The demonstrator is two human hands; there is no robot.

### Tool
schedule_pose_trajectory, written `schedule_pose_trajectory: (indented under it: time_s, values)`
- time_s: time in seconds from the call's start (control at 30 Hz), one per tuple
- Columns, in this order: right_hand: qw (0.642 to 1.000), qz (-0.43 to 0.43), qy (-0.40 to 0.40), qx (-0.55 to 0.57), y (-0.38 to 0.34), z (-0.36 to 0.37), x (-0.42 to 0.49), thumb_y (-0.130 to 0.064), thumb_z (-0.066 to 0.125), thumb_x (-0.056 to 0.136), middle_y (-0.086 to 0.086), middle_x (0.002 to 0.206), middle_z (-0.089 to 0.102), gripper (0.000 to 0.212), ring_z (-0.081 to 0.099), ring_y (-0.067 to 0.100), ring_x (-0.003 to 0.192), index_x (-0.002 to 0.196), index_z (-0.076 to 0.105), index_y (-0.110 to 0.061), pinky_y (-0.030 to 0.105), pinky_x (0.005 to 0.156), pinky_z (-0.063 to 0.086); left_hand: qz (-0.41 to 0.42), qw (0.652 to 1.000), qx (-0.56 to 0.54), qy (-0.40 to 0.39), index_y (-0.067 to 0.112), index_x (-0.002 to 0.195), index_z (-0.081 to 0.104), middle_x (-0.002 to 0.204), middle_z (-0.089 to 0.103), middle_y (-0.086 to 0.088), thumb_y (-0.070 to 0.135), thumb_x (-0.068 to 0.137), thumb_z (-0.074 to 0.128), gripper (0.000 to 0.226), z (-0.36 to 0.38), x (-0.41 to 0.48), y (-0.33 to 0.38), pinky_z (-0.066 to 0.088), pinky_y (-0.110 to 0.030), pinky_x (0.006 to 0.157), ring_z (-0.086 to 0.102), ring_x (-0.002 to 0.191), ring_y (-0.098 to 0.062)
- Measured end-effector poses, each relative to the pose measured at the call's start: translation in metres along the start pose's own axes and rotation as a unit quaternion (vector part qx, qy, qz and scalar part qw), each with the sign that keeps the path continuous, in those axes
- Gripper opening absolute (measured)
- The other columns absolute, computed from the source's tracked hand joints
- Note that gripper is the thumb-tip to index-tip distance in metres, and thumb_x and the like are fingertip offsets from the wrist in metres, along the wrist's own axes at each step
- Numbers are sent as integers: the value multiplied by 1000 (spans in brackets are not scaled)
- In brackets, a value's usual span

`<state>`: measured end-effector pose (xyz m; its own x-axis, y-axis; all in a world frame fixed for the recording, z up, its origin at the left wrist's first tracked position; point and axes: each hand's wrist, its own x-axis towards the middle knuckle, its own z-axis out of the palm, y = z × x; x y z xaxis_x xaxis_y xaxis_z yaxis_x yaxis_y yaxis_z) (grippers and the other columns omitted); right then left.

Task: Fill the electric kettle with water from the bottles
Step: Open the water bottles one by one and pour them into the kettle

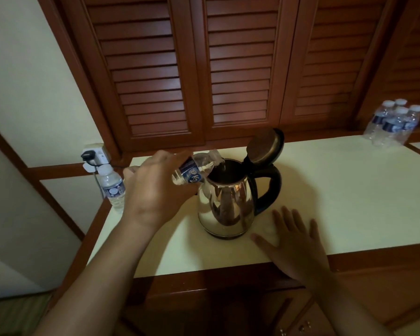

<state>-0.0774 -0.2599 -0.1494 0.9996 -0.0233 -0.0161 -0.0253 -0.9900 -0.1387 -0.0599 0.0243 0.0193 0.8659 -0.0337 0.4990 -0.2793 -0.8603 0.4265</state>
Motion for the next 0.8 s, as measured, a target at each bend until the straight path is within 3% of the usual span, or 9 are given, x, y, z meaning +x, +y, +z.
schedule_pose_trajectory:
  time_s: [0.07, 0.13, 0.5, 0.8]
  values:
    - [1000, -1, 2, -1, 0, 0, 0, -91, 1, 83, -1, 169, -14, 101, -17, 21, 155, 161, -7, -28, 56, 124, -5, 9, 999, 35, 13, 41, 122, 68, 112, 70, 6, 51, 71, 77, 53, 1, 4, -3, 45, -56, 90, 66, 104, -27]
    - [1000, -2, 4, 0, 0, 0, 0, -91, 2, 83, -1, 169, -14, 100, -17, 21, 155, 161, -7, -28, 55, 124, -5, 20, 996, 80, 16, 38, 125, 69, 114, 69, 6, 45, 75, 84, 53, 4, 7, -6, 41, -52, 88, 64, 106, -27]
    - [1000, -8, 14, -2, 1, 2, 0, -90, 3, 84, 0, 170, -11, 100, -15, 23, 155, 161, -4, -27, 56, 124, -4, 55, 981, 173, 65, 35, 126, 69, 117, 67, 3, 20, 73, 84, 57, 17, 15, -8, 35, -53, 92, 61, 108, -29]
    - [1000, -7, 10, -1, 1, 0, -1, -89, 3, 85, -1, 169, -14, 98, -17, 22, 155, 161, -5, -28, 55, 124, -7, 77, 975, 197, 70, 35, 127, 65, 121, 65, 4, 8, 70, 81, 65, 25, 20, -10, 31, -63, 106, 56, 116, -27]
